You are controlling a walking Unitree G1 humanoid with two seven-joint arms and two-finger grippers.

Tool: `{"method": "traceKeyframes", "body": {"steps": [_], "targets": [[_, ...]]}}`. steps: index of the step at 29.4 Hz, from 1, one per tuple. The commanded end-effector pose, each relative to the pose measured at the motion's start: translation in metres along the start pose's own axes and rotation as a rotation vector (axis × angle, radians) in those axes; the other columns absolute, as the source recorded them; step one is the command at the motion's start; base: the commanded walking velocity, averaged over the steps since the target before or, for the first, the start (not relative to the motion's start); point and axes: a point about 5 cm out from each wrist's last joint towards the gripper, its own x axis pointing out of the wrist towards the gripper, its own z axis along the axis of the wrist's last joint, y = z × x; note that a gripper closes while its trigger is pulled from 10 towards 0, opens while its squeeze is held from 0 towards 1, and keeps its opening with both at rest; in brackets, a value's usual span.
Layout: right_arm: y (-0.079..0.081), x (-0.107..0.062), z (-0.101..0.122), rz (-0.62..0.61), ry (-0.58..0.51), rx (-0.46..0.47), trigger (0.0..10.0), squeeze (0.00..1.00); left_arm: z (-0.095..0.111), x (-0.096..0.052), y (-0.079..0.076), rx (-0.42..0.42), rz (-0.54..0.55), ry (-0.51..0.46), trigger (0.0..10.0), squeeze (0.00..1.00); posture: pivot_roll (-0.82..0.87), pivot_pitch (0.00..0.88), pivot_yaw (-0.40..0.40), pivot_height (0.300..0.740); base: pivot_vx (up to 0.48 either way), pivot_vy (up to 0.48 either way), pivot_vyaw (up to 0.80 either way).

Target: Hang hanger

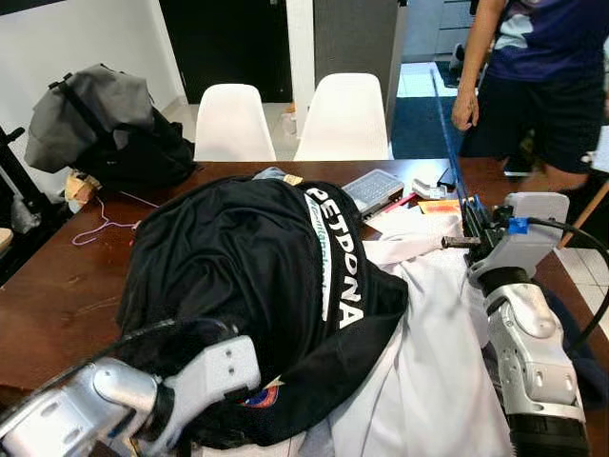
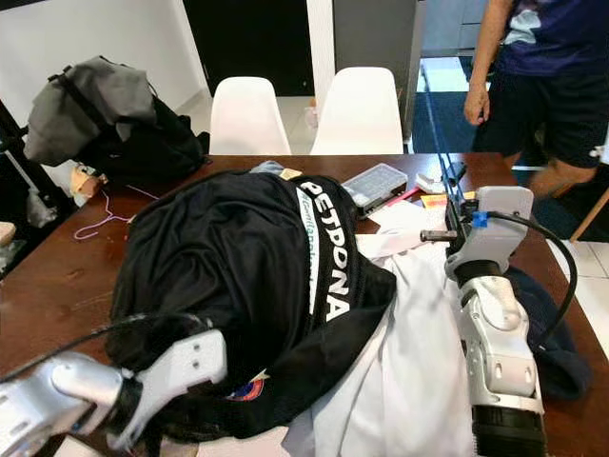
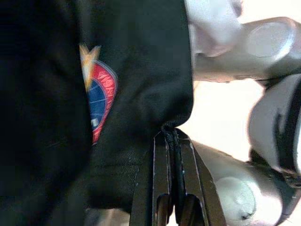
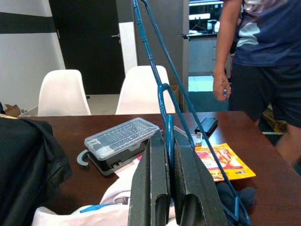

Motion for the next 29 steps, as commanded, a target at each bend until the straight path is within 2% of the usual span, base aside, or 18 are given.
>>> {"method": "traceKeyframes", "body": {"steps": [1, 3, 4, 7, 8, 12, 13, 14, 16, 17, 19, 20, 21, 24, 25, 27, 28, 29], "targets": [[0.004, 0.001, -0.008, 0.016, 0.035, 0.024, 10.0, 0.0, 0.008, -0.016, 0.018, 0.019, 0.133, 0.004, 10.0, 0.0, -0.06, 0.016, 0.044, 0.736, 0.0, 0.0, 0.0], [0.004, 0.001, -0.007, 0.016, 0.034, 0.025, 10.0, 0.0, 0.021, -0.022, 0.023, 0.048, 0.164, -0.05, 10.0, 0.0, -0.06, 0.017, 0.048, 0.736, 0.0, 0.0, 0.0], [0.005, 0.001, -0.007, 0.016, 0.033, 0.025, 10.0, 0.0, 0.036, -0.025, 0.021, 0.08, 0.143, -0.12, 10.0, 0.57, -0.07, 0.016, 0.05, 0.736, 0.0, 0.0, 0.0], [0.005, 0.001, -0.007, 0.017, 0.033, 0.025, 10.0, 0.0, 0.045, -0.026, 0.019, 0.102, 0.123, -0.163, 10.0, 0.57, -0.07, 0.016, 0.05, 0.736, 0.0, 0.0, 0.0], [0.004, 0.001, -0.006, 0.016, 0.031, 0.025, 10.0, 0.0, 0.052, -0.026, 0.014, 0.12, 0.085, -0.211, 10.0, 1.0, -0.07, 0.018, 0.052, 0.736, 0.0, 0.0, 0.0], [0.003, 0.0, -0.006, 0.01, 0.029, 0.025, 10.0, 0.0, 0.066, -0.028, 0.01, 0.152, 0.05, -0.32, 10.0, 1.0, -0.07, 0.019, 0.053, 0.736, 0.0, 0.0, 0.0], [0.002, 0.0, -0.005, 0.008, 0.029, 0.025, 10.0, 0.0, 0.075, -0.031, 0.013, 0.152, 0.057, -0.393, 10.0, 1.0, -0.07, 0.021, 0.052, 0.736, 0.0, 0.0, 0.0], [0.002, 0.0, -0.005, 0.007, 0.029, 0.025, 10.0, 0.0, 0.085, -0.035, 0.023, 0.142, 0.124, -0.471, 10.0, 1.0, -0.07, 0.02, 0.05, 0.736, 0.0, 0.0, 0.0], [0.002, 0.0, -0.006, 0.007, 0.029, 0.025, 10.0, 0.0, 0.092, -0.038, 0.03, 0.13, 0.172, -0.521, 10.0, 1.0, -0.07, 0.02, 0.05, 0.736, 0.0, 0.0, 0.0], [0.002, 0.0, -0.006, 0.006, 0.03, 0.027, 10.0, 0.0, 0.098, -0.04, 0.047, 0.114, 0.282, -0.549, 10.0, 1.0, -0.07, 0.019, 0.049, 0.736, 0.0, 0.0, 0.0], [0.002, 0.0, -0.006, 0.006, 0.03, 0.027, 10.0, 0.0, 0.098, -0.04, 0.047, 0.114, 0.282, -0.549, 10.0, 1.0, -0.07, 0.019, 0.049, 0.736, 0.0, 0.0, 0.0], [0.002, 0.0, -0.006, 0.007, 0.03, 0.028, 10.0, 0.0, 0.103, -0.04, 0.061, 0.087, 0.381, -0.571, 10.0, 1.0, -0.07, 0.018, 0.047, 0.736, 0.0, 0.0, 0.0], [0.004, 0.001, -0.007, 0.009, 0.031, 0.031, 10.0, 0.0, 0.106, -0.036, 0.087, 0.012, 0.566, -0.569, 10.0, 1.0, -0.07, 0.018, 0.046, 0.736, 0.0, 0.0, 0.0], [0.004, 0.001, -0.007, 0.009, 0.031, 0.031, 10.0, 0.0, 0.106, -0.036, 0.087, 0.012, 0.566, -0.569, 10.0, 1.0, -0.07, 0.018, 0.046, 0.736, 0.0, 0.0, 0.0], [0.005, 0.0, -0.009, 0.012, 0.037, 0.033, 10.0, 0.0, 0.104, -0.028, 0.109, -0.077, 0.755, -0.541, 10.0, 1.0, -0.07, 0.017, 0.044, 0.736, 0.0, 0.0, 0.0], [0.005, 0.0, -0.009, 0.012, 0.037, 0.033, 10.0, 0.0, 0.104, -0.028, 0.109, -0.077, 0.755, -0.541, 10.0, 1.0, -0.07, 0.017, 0.044, 0.736, 0.0, 0.0, 0.0], [0.005, -0.001, -0.013, 0.012, 0.05, 0.031, 10.0, 0.0, 0.102, -0.008, 0.12, -0.146, 0.825, -0.522, 10.0, 0.79, -0.08, 0.017, 0.045, 0.736, 0.0, 0.0, 0.0], [0.005, -0.001, -0.013, 0.012, 0.05, 0.031, 10.0, 0.0, 0.102, -0.008, 0.12, -0.146, 0.825, -0.522, 10.0, 0.79, -0.08, 0.017, 0.045, 0.736, 0.0, 0.0, 0.0]]}}
